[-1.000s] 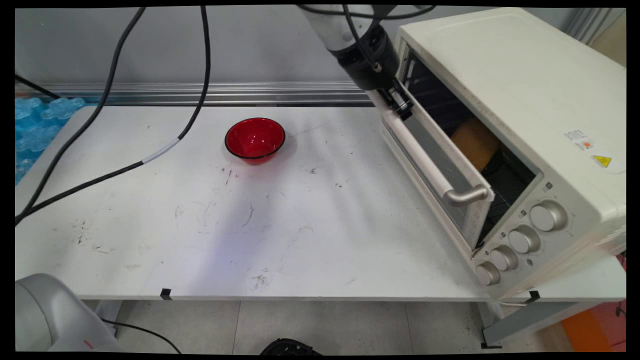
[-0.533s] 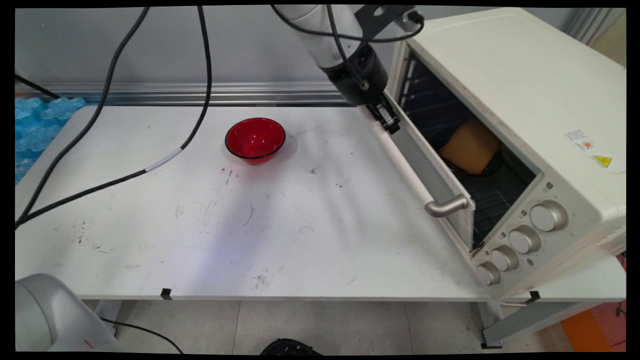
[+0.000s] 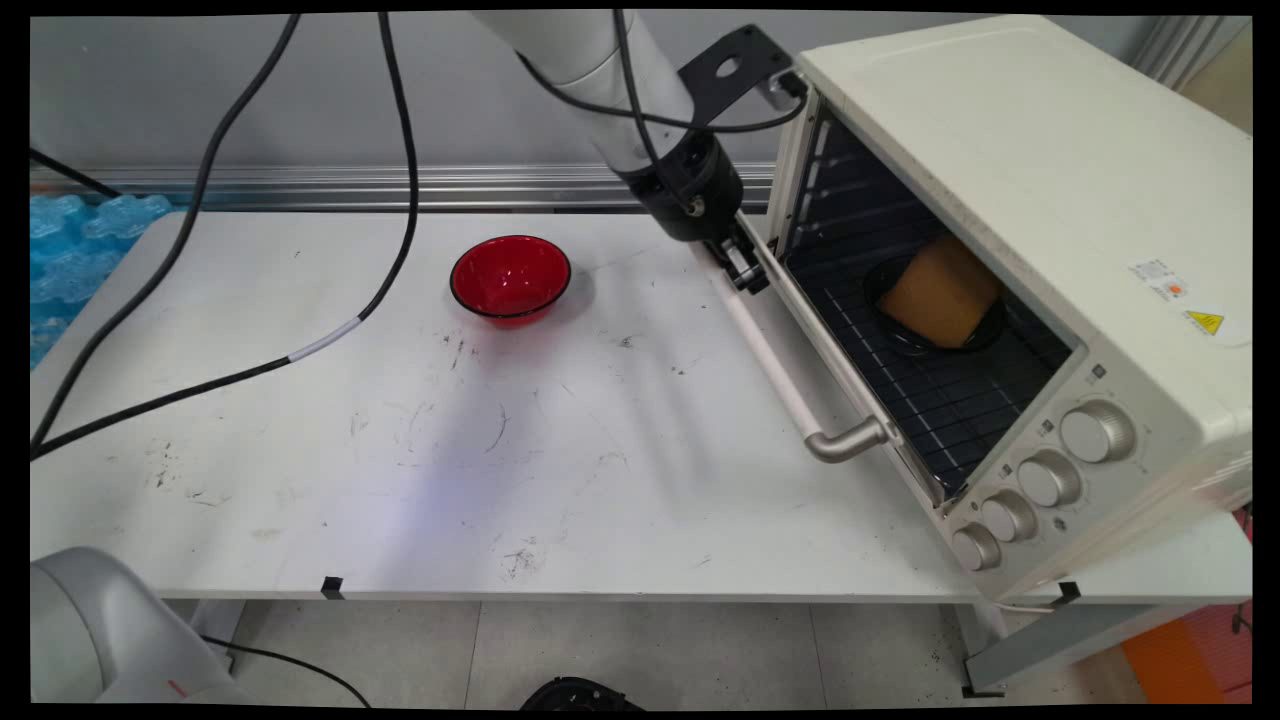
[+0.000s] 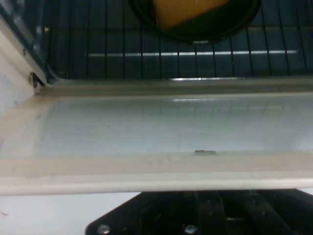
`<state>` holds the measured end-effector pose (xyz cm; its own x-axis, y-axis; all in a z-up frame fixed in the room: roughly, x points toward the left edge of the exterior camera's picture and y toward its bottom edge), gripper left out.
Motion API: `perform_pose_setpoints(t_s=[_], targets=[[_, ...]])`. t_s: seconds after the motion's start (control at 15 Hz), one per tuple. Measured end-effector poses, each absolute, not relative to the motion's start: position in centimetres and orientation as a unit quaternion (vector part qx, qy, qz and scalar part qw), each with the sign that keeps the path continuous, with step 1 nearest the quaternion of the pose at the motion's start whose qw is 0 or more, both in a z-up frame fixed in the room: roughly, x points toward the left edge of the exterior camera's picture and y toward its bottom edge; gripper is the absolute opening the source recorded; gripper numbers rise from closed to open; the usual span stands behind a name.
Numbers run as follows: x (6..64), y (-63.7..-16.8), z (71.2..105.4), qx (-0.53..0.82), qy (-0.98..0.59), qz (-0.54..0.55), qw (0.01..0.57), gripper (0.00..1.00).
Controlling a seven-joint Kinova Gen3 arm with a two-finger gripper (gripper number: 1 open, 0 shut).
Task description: Open the oven
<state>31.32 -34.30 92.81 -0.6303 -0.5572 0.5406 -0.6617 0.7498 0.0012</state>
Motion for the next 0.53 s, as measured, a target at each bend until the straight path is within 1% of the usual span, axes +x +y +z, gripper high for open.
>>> perform_pose_setpoints(t_s=[0.53], targets=[[33.3, -32.8, 90.5, 0.343, -0.898, 0.095, 0.259, 0.00]])
